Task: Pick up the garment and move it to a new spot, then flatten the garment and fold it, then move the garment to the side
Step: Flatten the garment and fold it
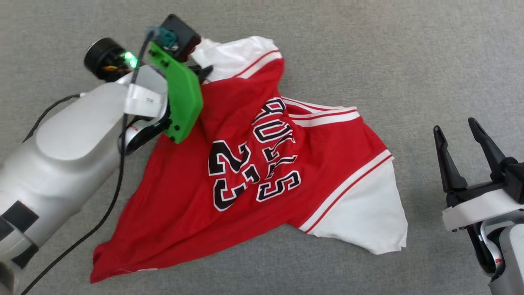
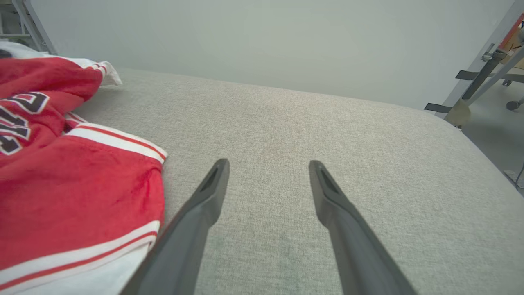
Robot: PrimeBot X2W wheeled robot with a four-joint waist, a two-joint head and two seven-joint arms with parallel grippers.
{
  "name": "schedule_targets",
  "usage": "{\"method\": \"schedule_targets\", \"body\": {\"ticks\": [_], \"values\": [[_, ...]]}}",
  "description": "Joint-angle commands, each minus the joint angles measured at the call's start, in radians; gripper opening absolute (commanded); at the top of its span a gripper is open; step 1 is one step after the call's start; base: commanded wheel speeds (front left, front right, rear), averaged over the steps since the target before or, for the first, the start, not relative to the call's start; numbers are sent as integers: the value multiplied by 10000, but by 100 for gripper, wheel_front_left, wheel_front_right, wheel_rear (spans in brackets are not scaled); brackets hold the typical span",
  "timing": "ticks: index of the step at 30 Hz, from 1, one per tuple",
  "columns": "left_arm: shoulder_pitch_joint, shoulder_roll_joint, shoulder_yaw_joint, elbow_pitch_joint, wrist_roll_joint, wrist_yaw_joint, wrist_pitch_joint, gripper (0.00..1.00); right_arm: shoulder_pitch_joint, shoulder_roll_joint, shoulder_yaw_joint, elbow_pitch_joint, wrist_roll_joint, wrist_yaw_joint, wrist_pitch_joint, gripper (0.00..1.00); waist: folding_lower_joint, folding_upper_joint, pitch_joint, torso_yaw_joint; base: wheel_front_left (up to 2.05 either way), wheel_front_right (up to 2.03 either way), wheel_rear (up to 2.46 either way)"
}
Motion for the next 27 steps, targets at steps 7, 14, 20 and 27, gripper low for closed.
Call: {"method": "schedule_targets", "body": {"ticks": [7, 14, 20, 27], "values": [[1640, 944, 419, 962, -631, 607, -1088, 0, 258, -129, -21, -87, 43, -9, -90, 100, -1, 0, -629, 697, 0, 0, 0], [2996, 796, 532, 2144, -1437, 618, -1513, 0, 343, -222, -17, -153, 69, -9, 30, 100, -1, 0, -646, 606, 0, 0, 0], [3617, 236, 821, 2949, -1481, 894, -3137, 100, 375, -422, -115, -387, 21, -9, 240, 100, -1, 0, -1122, 761, 0, 0, 0], [4137, 11, 1813, 2416, -668, 2400, -4899, 100, 176, -1023, -290, -985, 115, -9, 697, 100, -1, 0, -1876, 1213, 0, 0, 0]]}}
